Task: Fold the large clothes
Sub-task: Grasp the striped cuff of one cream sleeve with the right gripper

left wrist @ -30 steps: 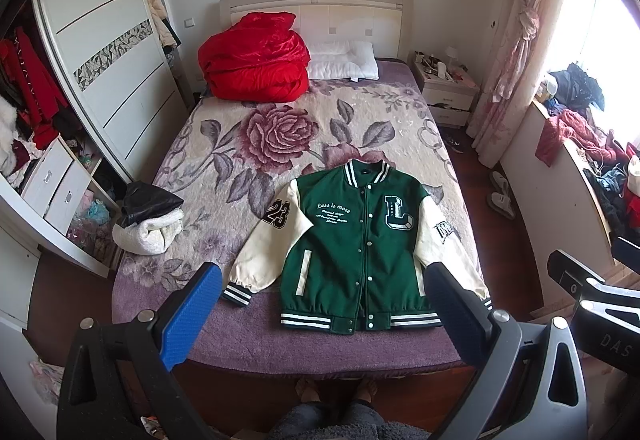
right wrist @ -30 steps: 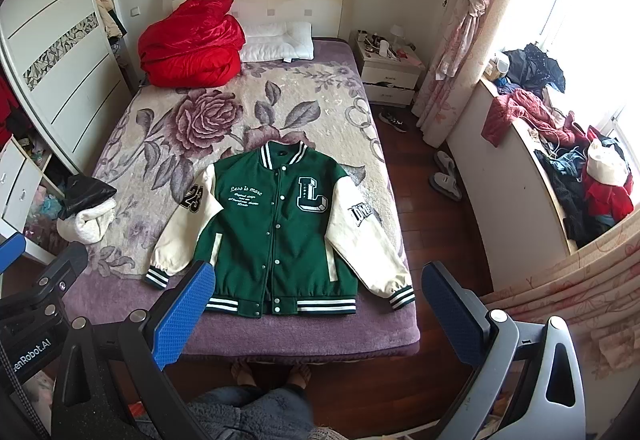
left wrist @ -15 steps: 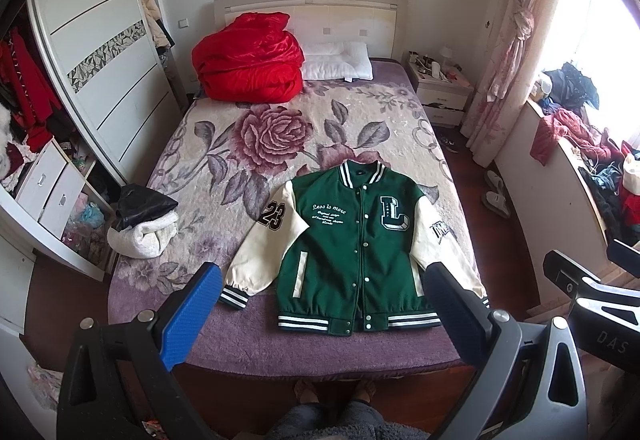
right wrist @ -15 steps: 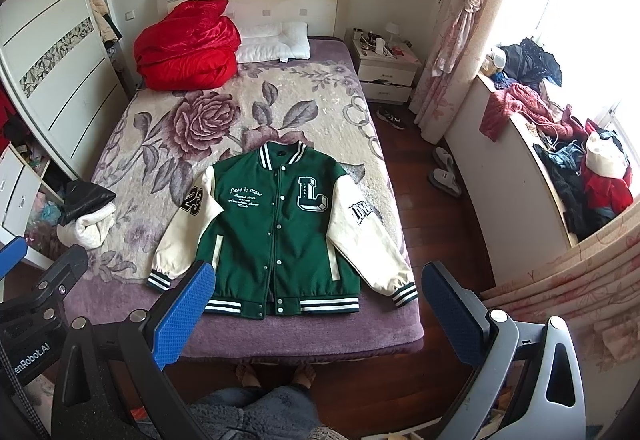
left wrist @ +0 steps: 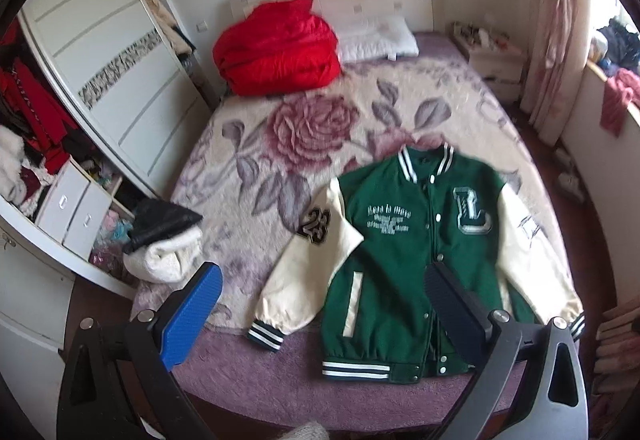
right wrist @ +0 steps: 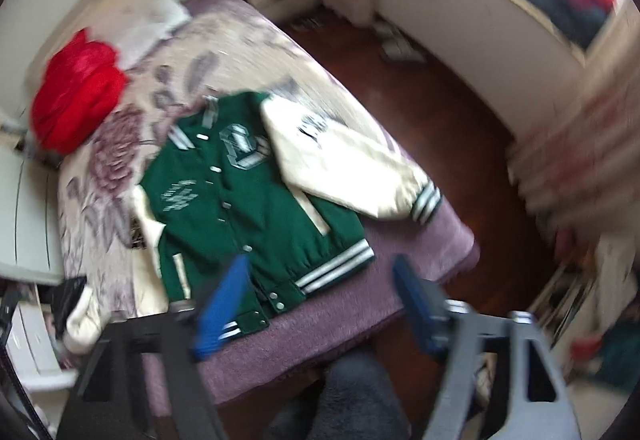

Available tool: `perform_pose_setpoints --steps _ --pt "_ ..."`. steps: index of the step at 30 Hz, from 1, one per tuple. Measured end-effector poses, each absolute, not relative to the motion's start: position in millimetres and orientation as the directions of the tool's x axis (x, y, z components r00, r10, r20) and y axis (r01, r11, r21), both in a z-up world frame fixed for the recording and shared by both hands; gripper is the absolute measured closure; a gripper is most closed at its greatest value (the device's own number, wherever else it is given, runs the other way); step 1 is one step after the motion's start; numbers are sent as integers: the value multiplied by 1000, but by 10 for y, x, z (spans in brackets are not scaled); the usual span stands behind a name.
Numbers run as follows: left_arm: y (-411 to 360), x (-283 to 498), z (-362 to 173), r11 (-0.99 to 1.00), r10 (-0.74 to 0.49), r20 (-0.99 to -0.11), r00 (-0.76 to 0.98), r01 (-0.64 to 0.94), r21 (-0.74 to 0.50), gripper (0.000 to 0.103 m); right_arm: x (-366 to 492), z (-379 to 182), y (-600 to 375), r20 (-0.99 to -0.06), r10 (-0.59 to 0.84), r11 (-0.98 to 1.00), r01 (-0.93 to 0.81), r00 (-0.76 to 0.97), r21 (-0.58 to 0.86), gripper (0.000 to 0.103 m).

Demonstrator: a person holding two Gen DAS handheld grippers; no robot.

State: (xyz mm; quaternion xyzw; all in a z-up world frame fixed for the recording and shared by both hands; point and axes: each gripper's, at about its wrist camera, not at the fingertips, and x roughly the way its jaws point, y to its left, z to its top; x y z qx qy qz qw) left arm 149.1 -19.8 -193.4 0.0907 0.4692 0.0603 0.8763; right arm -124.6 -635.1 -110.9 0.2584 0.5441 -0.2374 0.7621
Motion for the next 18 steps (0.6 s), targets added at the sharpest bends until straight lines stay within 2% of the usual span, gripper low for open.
perform_pose_setpoints --steps 3,6,9,13,16,17,18 --pt "-327 1679 -2600 968 235 -840 489 -38 249 0 -1345 -2162 -6952 -957 52 596 760 286 260 47" --pt "-493 1848 -3233 954 289 -862 416 -45 298 0 -1354 -3215 -7402 -942 143 441 833 303 335 35" --pt "-620 1996 -3823 945 318 -879 355 -41 326 0 -1324 -4315 -7818 -885 241 260 852 399 455 34" --pt "-757 2187 -4504 930 359 -893 271 -22 367 0 -1240 -5402 -8150 -847 213 83 854 487 513 34" --pt "-840 2285 -4902 923 379 -897 227 -30 382 0 -1178 -5950 -8230 -827 172 -25 842 535 539 34" --pt "-864 2316 -5004 921 386 -896 219 -30 389 0 -1175 -6029 -8224 -820 147 -61 833 553 550 36" --pt "-902 2360 -5108 919 388 -896 215 -24 393 0 -1180 -6092 -8204 -809 103 -101 815 579 570 43"
